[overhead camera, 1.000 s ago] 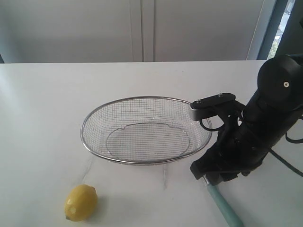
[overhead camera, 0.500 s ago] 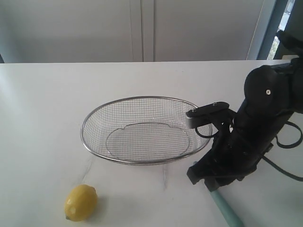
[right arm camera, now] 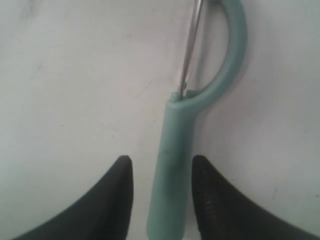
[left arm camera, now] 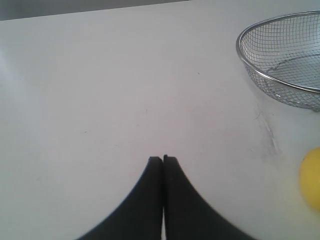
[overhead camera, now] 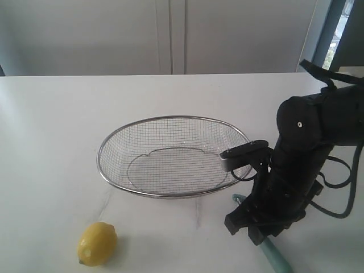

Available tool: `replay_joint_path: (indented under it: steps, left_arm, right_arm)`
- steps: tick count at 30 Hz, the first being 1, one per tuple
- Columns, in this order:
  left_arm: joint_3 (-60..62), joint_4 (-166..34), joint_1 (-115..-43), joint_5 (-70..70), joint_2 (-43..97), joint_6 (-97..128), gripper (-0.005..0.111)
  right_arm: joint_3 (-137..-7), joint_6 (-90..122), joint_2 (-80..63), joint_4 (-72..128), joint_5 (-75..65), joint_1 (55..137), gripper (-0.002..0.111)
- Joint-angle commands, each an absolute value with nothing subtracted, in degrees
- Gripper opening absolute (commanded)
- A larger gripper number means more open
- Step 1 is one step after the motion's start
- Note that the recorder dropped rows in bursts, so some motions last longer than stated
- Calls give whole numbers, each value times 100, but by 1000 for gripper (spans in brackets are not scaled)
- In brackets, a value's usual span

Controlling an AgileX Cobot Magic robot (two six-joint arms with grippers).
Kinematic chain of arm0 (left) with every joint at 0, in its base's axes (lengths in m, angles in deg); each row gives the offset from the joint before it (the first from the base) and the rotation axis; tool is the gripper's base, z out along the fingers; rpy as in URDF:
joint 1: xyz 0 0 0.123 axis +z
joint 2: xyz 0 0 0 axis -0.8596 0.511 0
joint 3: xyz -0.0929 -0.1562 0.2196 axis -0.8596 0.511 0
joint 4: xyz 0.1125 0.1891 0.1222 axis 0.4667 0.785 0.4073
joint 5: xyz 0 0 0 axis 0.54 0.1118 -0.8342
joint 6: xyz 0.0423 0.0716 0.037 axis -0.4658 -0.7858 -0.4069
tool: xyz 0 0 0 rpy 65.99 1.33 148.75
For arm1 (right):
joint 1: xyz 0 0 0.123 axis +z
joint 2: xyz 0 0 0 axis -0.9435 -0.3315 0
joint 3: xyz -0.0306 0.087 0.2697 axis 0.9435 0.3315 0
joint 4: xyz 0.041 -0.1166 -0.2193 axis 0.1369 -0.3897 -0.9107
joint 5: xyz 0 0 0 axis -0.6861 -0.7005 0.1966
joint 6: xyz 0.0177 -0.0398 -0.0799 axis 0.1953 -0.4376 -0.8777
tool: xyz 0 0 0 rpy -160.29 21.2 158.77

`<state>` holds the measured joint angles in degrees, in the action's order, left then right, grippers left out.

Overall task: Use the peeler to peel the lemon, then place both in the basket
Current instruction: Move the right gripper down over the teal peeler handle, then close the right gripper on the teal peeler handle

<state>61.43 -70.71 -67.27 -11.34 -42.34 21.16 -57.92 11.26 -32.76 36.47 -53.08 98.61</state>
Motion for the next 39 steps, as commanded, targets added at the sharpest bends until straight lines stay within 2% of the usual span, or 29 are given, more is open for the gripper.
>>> replay_joint_path:
  steps: [1,16,39]
  left_arm:
    - [6164,-7088,-6734,-1111,-4260,2105,0]
    - [6164,-7088,-6734,-1111,-4260,2105,0]
    - [6164,-7088,-6734,-1111,-4260,2105,0]
  right_arm:
    - [-5784,1080,-3281,3575,-5373,9855,38]
    - [-5125,1116,-3281,3586,-4788,9855,38]
    - [-5099,1205,-3281,3586,-4395,9855,38]
